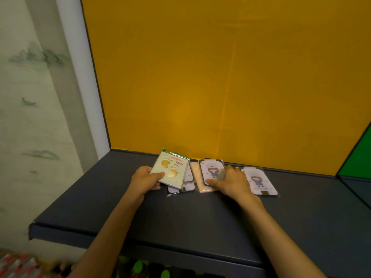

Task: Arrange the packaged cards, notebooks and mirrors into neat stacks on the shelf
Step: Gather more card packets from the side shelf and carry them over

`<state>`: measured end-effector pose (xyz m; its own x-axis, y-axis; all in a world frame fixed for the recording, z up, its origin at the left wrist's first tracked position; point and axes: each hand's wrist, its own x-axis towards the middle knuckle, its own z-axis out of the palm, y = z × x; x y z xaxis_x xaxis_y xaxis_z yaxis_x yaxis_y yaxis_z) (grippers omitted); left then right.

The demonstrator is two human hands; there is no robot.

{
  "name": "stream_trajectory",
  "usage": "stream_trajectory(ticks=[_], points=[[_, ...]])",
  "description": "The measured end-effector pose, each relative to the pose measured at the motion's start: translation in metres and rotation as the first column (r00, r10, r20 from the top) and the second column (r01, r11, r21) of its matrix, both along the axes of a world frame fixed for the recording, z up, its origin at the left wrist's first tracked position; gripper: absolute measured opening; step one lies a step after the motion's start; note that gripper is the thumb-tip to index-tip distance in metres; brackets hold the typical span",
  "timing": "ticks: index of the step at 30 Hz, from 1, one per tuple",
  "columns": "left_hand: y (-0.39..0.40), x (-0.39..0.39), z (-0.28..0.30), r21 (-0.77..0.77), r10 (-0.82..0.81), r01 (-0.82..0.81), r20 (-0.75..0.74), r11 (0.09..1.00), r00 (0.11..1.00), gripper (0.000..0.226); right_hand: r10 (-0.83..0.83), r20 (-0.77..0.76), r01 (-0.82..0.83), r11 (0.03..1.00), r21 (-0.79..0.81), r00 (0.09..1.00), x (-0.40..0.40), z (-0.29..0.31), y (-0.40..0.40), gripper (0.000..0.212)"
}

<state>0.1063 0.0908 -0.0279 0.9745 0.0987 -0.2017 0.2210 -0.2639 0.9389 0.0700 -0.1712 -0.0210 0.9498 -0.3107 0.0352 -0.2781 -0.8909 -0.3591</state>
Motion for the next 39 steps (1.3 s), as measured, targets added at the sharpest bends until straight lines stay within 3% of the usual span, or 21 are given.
stream_trajectory(ticks=[3, 10, 12, 17, 22, 27, 39], points=[[0.009, -0.011, 0.005, -0.284, 0.002, -0.014, -0.045, 0.959, 0.999, 0.012, -0.032, -0.036, 0.032, 1.0, 0.0, 0.999, 0.003, 0.004, 0.003, 0.087], [0.023, -0.027, 0.01, -0.522, -0.059, 0.032, -0.035, 0.852, 0.998, 0.025, -0.129, 0.035, 0.126, 0.988, 0.089, 0.991, -0.004, 0.009, 0.003, 0.087], [0.023, -0.03, 0.012, -0.556, -0.097, 0.067, -0.025, 0.828, 0.995, 0.026, -0.157, 0.069, 0.142, 0.973, 0.183, 0.985, -0.005, 0.011, 0.003, 0.083], [0.007, -0.036, 0.016, -0.599, -0.195, 0.172, 0.027, 0.782, 0.98, 0.026, -0.141, 0.054, 0.089, 0.831, 0.55, 0.989, -0.025, 0.017, -0.005, 0.032], [-0.026, -0.043, 0.012, -0.617, -0.267, 0.232, 0.036, 0.752, 0.963, 0.037, -0.207, 0.029, 0.097, 0.573, 0.814, 0.978, -0.065, 0.011, -0.022, 0.016], [-0.08, -0.059, 0.013, -0.62, -0.365, 0.308, 0.036, 0.722, 0.93, 0.042, -0.35, 0.026, 0.129, 0.412, 0.902, 0.936, -0.113, 0.008, -0.061, 0.023], [-0.238, -0.149, 0.021, -0.561, -0.559, 0.491, 0.059, 0.667, 0.827, 0.042, -0.549, 0.155, 0.037, 0.322, 0.946, 0.822, -0.254, 0.004, -0.194, 0.04]])
